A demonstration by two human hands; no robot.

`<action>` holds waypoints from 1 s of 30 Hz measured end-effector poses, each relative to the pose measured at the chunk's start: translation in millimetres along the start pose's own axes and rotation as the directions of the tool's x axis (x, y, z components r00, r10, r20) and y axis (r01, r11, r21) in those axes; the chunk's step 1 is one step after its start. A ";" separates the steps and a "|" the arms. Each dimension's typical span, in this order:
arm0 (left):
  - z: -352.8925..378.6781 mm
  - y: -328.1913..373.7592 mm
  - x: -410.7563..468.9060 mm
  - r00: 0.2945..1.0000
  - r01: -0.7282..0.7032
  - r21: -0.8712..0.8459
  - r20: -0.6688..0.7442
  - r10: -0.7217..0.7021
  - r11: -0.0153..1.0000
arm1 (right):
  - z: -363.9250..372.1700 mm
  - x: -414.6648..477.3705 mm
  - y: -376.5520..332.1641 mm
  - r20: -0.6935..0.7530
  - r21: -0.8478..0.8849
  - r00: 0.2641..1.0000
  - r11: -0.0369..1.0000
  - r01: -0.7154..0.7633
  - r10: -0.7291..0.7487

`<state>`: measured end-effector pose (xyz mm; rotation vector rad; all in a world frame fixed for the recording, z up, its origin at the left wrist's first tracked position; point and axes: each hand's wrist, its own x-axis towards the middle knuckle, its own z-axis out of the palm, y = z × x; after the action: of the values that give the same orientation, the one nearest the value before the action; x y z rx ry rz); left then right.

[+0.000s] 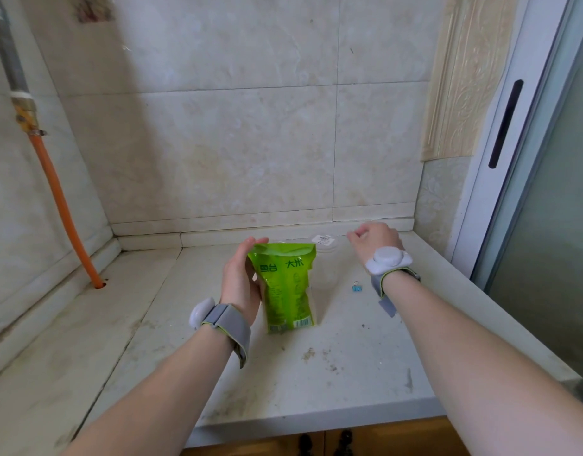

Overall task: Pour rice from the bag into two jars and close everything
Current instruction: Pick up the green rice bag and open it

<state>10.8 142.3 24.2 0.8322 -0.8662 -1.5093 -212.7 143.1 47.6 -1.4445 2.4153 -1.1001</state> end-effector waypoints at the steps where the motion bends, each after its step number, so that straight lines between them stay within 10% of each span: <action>1: 0.8 1.8 -1.8 1.000 -0.001 -0.010 0.002 0.001 1.000 | -6.3 -4.1 -11.3 -0.024 0.136 0.998 0.989 0.060 -0.057; 5: -0.4 5.7 -4.2 1.000 -0.009 -0.024 -0.013 0.008 1.000 | -13.1 -18.5 -42.2 0.148 0.450 0.953 0.875 0.175 -0.266; 12: -6.8 11.7 -6.5 0.995 -0.085 0.099 -0.050 0.090 0.991 | -17.3 -30.2 -63.7 0.441 0.398 0.763 0.865 0.305 -0.472; 30: 1.6 30.9 -12.9 0.975 -0.160 0.333 -0.095 0.202 0.929 | -16.9 -36.4 -81.5 0.227 0.195 0.854 0.881 0.431 -0.468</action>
<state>25.3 152.8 52.6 1.0455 -1.0813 -1.1538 -142.1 158.4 102.7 -2.0247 1.8237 -1.0366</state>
